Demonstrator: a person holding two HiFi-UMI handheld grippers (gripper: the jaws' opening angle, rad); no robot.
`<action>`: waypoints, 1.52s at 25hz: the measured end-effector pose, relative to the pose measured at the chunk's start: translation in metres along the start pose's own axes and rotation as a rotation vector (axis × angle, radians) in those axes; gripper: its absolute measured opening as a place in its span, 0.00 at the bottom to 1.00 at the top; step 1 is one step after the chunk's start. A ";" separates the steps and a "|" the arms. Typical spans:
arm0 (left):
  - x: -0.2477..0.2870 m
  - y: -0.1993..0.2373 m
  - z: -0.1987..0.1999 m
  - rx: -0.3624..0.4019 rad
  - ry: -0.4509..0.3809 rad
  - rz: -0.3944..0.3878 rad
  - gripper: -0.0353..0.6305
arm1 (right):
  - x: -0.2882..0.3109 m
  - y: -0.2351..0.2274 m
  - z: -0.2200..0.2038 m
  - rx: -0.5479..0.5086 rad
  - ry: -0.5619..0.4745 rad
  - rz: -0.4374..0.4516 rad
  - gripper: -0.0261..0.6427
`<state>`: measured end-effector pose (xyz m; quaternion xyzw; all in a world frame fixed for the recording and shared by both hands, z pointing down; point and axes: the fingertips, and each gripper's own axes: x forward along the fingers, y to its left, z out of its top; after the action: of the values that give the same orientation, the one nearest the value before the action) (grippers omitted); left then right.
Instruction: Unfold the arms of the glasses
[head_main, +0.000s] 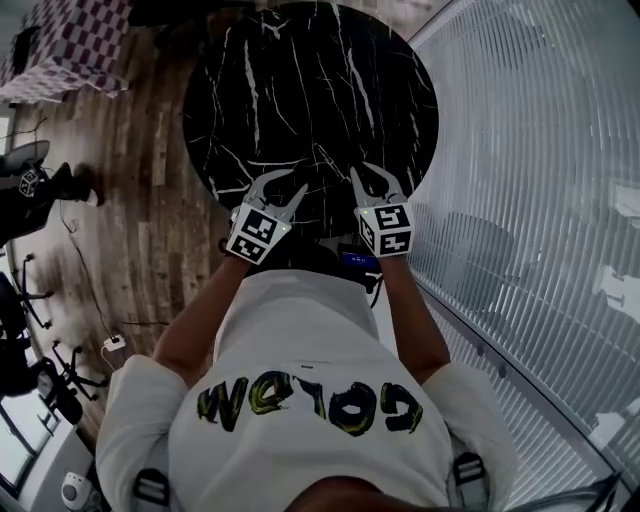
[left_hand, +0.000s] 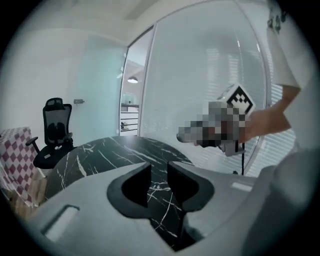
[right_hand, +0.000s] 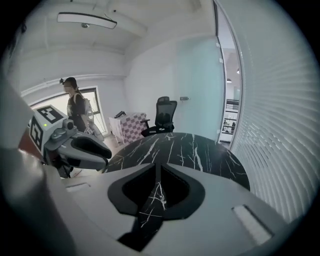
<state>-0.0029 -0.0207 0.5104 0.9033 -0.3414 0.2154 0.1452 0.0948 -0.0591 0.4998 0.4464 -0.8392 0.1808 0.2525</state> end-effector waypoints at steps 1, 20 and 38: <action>-0.006 -0.002 0.012 -0.011 -0.028 0.001 0.21 | -0.008 0.005 0.008 0.000 -0.024 0.006 0.09; -0.103 -0.033 0.169 -0.099 -0.383 -0.030 0.06 | -0.120 0.095 0.150 0.012 -0.406 0.162 0.04; -0.130 -0.046 0.209 -0.122 -0.473 -0.004 0.06 | -0.150 0.122 0.196 0.003 -0.513 0.210 0.04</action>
<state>0.0010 -0.0010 0.2605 0.9189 -0.3765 -0.0235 0.1156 0.0119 0.0009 0.2445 0.3885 -0.9171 0.0883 0.0112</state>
